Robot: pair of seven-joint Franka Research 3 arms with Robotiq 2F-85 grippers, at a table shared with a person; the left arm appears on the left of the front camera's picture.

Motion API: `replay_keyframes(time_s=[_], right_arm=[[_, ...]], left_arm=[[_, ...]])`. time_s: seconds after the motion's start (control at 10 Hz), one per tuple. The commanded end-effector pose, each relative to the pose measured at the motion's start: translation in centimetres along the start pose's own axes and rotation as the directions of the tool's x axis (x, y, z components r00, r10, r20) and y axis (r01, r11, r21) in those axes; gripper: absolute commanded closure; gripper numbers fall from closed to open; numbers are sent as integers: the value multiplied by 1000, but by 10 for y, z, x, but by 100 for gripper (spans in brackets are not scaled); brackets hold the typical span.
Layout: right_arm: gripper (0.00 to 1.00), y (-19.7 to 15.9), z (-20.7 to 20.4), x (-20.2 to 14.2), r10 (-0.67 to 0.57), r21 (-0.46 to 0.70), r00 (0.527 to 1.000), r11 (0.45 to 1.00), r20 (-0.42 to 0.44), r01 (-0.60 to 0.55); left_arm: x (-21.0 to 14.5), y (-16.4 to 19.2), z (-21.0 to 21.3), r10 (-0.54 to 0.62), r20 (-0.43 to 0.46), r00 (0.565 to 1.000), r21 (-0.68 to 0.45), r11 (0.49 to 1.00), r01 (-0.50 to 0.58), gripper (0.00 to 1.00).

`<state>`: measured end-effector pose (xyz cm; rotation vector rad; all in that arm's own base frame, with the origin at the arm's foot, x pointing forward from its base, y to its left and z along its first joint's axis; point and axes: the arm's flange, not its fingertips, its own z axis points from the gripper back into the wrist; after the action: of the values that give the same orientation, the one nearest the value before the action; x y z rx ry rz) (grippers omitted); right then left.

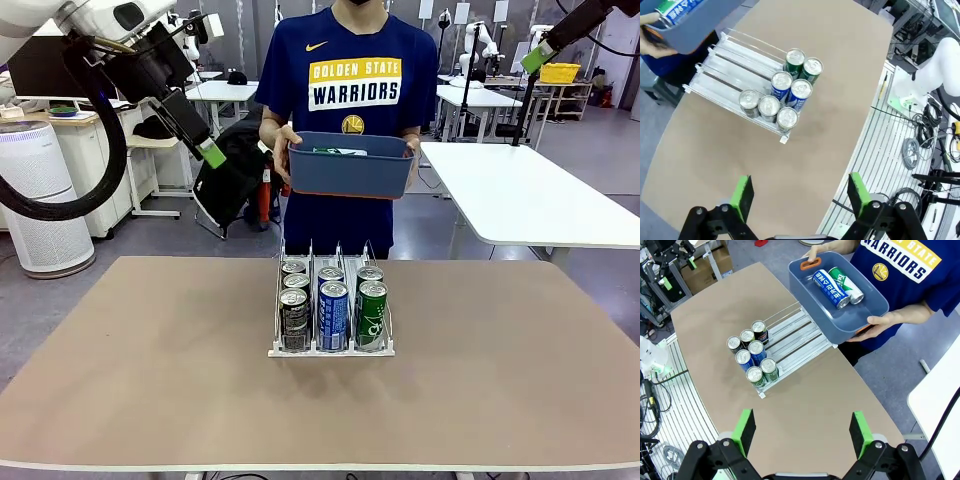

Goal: Fill the beverage cans into the dispenser.
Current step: Pick up the Sprite handed by the human.

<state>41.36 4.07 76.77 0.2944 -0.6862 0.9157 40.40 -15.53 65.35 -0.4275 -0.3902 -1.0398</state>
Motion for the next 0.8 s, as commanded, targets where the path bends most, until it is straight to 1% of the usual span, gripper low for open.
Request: replay_keyframes(time_s=[0.0,0.2,0.3,0.4,0.5,0.7], right_arm=[[0,1,0,-1,-7,-1,1000,1000,-8,7],[0,1,0,-1,-7,-1,1000,1000,-8,7],[0,1,0,-1,-7,-1,1000,1000,-8,7],[0,1,0,-1,-7,-1,1000,1000,-8,7],[0,1,0,-1,-7,-1,1000,1000,-8,7],[0,1,0,-1,-7,-1,1000,1000,-8,7]], left_arm=[[0,1,4,-2,8,1000,29,1000,2,0],[0,1,4,-2,8,1000,29,1000,2,0],[1,0,-1,0,-1,1000,3,1000,0,0],[1,1,7,23,45,999,46,999,-25,0],[3,1,21,36,54,998,82,996,-40,0],[9,0,49,33,28,999,154,987,-37,0]])
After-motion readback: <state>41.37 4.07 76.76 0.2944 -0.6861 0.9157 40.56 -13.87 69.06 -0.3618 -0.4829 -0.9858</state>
